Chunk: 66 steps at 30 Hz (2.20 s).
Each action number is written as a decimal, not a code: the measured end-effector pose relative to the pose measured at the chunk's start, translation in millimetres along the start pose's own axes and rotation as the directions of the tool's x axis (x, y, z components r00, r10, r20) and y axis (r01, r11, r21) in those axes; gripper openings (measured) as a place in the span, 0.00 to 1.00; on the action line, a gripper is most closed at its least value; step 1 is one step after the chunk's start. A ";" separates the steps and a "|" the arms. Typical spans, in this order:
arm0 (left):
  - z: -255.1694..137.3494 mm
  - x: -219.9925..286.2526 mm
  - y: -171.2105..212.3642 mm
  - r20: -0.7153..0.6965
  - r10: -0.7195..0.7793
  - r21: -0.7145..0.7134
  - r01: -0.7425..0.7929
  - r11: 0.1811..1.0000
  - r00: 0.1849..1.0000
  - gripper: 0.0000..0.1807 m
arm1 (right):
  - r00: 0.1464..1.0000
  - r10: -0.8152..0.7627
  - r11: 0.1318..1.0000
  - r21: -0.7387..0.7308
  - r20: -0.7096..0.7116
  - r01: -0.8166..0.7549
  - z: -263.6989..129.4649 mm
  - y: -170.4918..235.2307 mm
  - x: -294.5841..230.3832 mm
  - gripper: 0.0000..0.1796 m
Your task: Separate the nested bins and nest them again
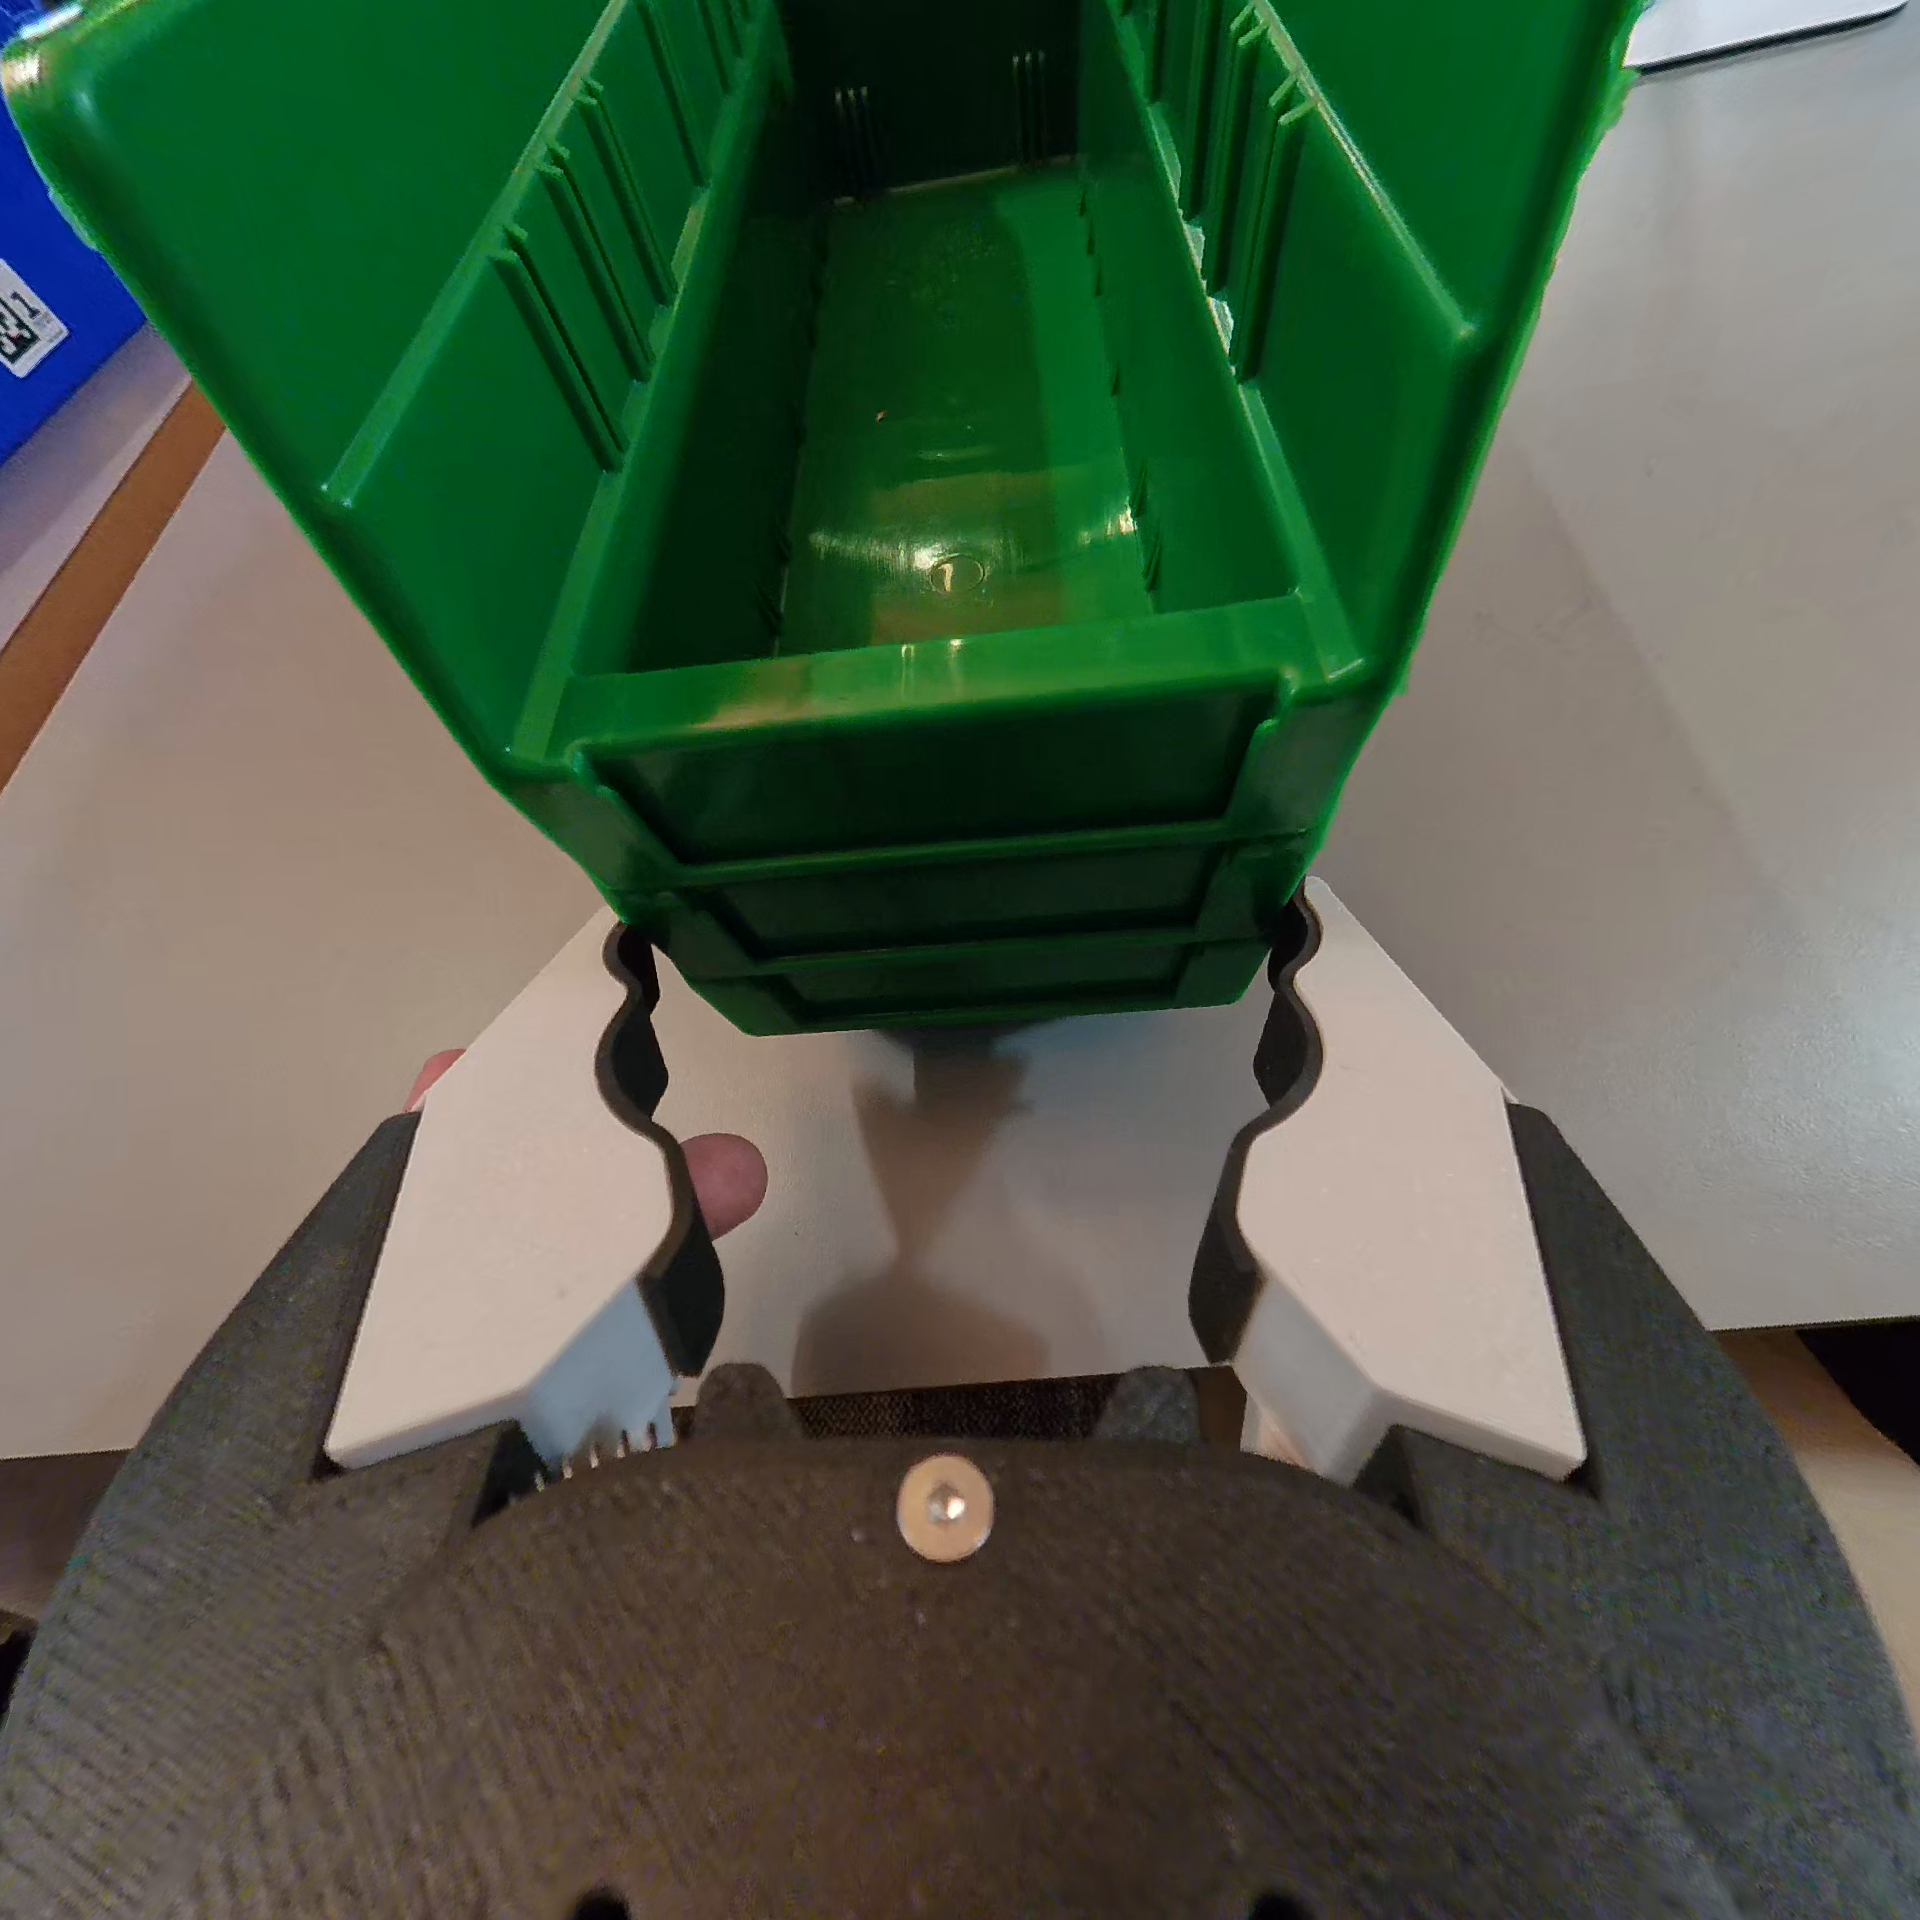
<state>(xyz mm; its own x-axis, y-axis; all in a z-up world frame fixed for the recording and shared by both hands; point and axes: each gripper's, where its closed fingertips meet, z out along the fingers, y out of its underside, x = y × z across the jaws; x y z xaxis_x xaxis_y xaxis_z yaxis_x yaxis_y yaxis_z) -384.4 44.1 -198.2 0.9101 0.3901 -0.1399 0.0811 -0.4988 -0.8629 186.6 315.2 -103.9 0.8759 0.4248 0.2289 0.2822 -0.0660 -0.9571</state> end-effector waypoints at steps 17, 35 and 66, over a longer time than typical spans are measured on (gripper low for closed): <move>-8.5 8.4 3.8 -0.019 0.020 -0.019 -0.020 1.000 1.000 0.63 | 0.571 -0.490 0.871 0.346 0.659 0.348 -19.4 -154.4 -392.0 0.18; -13.5 8.0 3.0 -0.034 0.001 -0.005 -0.002 1.000 0.999 0.61 | 0.402 -0.367 0.930 0.321 0.839 0.180 -26.1 -172.0 -538.8 0.21; -17.0 9.7 -16.0 -0.100 -0.143 0.081 0.151 0.985 0.985 0.65 | -0.032 -0.929 0.272 0.739 0.369 0.616 -20.4 -176.3 -547.0 0.17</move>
<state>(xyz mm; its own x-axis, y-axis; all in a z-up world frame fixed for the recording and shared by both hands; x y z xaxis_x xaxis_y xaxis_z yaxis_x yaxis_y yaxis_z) -370.0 42.7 -177.4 0.9253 0.3777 0.0345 0.1849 -0.3698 -0.9105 -334.3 76.0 -56.8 -0.4349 0.3809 0.8159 0.3267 0.9111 -0.2512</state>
